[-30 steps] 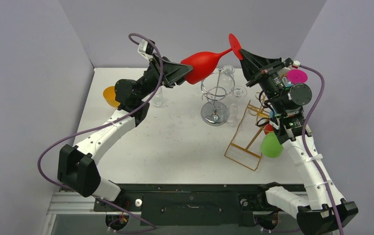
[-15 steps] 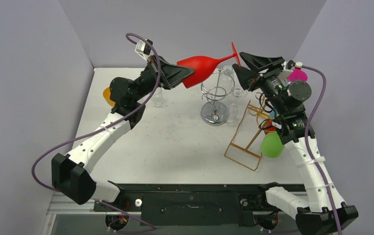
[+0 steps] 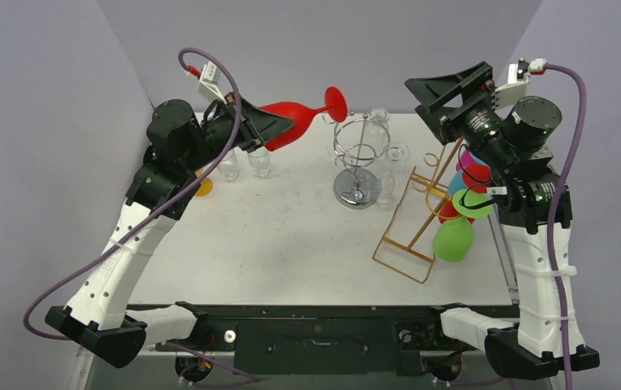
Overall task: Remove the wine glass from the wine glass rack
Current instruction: Place the wine glass at the center of the board.
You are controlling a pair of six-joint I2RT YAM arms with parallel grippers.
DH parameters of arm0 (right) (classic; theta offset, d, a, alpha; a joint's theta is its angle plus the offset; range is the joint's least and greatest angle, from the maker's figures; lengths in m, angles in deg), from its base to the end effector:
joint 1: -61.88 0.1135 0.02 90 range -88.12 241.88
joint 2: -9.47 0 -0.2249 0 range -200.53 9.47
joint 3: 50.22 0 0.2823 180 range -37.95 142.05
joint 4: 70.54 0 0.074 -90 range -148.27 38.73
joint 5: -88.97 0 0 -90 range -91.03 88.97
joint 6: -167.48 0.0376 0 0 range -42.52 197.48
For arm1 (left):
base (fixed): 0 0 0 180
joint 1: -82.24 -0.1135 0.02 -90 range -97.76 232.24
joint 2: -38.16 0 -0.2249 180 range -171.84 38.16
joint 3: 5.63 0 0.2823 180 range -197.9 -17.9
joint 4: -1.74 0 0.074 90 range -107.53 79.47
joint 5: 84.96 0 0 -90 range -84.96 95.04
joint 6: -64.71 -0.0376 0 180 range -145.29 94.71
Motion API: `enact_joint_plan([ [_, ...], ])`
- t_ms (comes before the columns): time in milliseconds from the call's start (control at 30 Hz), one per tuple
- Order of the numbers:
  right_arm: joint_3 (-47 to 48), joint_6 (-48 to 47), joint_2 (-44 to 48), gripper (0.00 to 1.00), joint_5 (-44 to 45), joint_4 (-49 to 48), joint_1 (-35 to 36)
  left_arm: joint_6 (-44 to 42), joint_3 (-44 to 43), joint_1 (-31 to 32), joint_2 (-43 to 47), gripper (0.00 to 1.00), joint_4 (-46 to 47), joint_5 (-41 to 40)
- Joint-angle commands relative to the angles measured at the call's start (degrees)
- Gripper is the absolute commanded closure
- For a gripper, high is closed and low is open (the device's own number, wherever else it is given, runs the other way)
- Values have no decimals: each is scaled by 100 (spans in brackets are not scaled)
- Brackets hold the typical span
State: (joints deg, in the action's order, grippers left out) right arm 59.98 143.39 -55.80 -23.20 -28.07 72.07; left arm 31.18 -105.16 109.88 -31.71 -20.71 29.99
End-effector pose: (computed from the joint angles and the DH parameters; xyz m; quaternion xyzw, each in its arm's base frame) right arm 0.2283 0.0554 0.5218 0.1945 0.6651 0.5415 0.4761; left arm 0.2541 -0.1510 0.4779 -0.0038 0.6656 -0.5967 0.4482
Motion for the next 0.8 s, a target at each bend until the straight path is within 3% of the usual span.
enact_joint_plan([
  [0,378,-1319,-145,20,432,1214,68,-1467,-591,-69,54,100,-2793,-1446],
  [200,765,-1997,-247,20,907,1780,245,-2171,-1019,-228,-75,100,-4323,-3097],
  [433,881,-2489,-280,20,1270,2074,367,-2678,-843,-1156,-381,100,-5198,-3612],
  [567,867,-2603,-248,20,1388,2084,393,-2914,-640,-1866,-542,100,-5341,-3760],
  [767,838,-2685,-265,20,1228,2020,425,-3171,-438,-2452,-977,100,-5306,-4006],
])
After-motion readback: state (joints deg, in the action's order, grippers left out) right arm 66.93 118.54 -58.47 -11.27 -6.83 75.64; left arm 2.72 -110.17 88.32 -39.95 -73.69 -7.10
